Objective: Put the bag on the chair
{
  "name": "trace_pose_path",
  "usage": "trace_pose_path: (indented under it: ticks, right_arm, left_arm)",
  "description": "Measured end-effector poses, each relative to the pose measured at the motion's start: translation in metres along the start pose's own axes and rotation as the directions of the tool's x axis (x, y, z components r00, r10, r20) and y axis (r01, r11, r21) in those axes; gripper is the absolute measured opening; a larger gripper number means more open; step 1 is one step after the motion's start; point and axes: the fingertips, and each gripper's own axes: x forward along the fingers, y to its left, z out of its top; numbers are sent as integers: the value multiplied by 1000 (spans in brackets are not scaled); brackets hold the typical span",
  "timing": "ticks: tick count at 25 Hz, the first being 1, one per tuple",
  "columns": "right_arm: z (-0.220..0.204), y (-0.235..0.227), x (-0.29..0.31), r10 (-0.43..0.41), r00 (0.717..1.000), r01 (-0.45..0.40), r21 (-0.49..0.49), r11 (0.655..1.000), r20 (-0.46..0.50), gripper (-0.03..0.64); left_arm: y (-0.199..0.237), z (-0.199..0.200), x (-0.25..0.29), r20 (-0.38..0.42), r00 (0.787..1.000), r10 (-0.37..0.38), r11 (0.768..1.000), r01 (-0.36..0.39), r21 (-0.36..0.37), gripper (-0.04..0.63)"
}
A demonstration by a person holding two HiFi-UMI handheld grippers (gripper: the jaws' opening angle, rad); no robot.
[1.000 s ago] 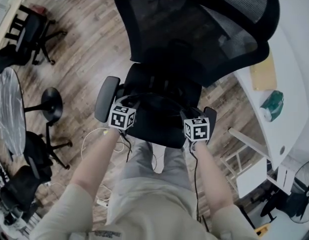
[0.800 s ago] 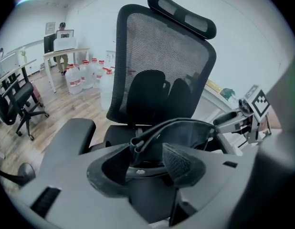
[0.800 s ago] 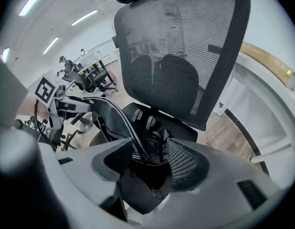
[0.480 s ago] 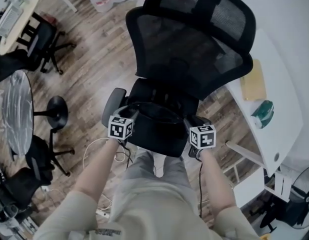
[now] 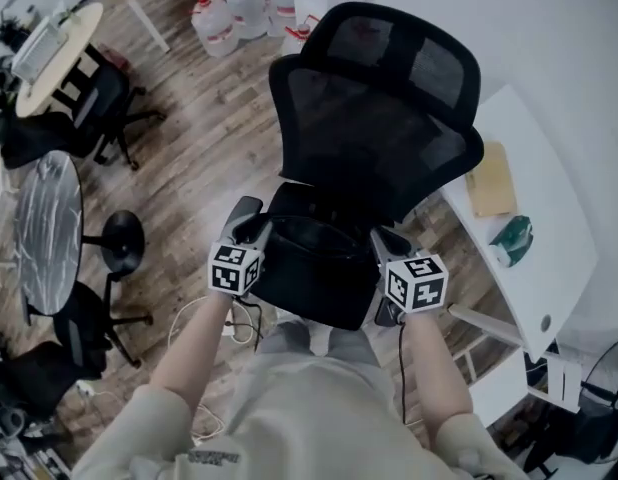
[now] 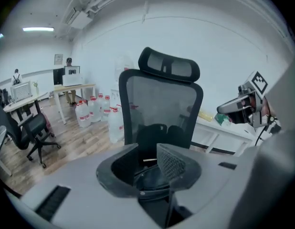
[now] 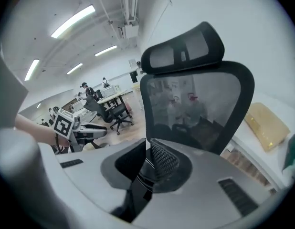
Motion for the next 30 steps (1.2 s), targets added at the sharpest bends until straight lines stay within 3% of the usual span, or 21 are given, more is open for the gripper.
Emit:
trace_pose_path:
  ticks: [7, 14, 17, 21, 25, 30]
  right_arm:
    - [67, 34, -52, 78, 984, -70, -54, 996, 159, 31]
    - [118, 59, -108, 107, 943, -74, -114, 991, 315, 26]
    - [133, 67, -131, 119, 920, -73, -135, 988, 374, 25]
    - [156, 79, -165, 120, 897, -33, -206, 978, 425, 23]
    - [179, 91, -199, 120, 862, 1, -239, 971, 493, 21]
    - [195, 103, -229, 186, 821, -83, -210, 974, 539, 21]
  left_arm:
    - [-4, 70, -60, 171, 984, 50, 999, -52, 7, 86]
    - [-25, 130, -113, 290, 955, 67, 985, -110, 135, 54]
    - [-41, 155, -135, 345, 937, 47, 979, -111, 168, 51]
    - [-70, 188, -163, 403, 915, 19, 956, -134, 260, 49]
    - [-96, 216, -187, 469, 883, -23, 951, -125, 281, 49]
    - [-116, 245, -216, 534, 844, -52, 939, -141, 315, 49]
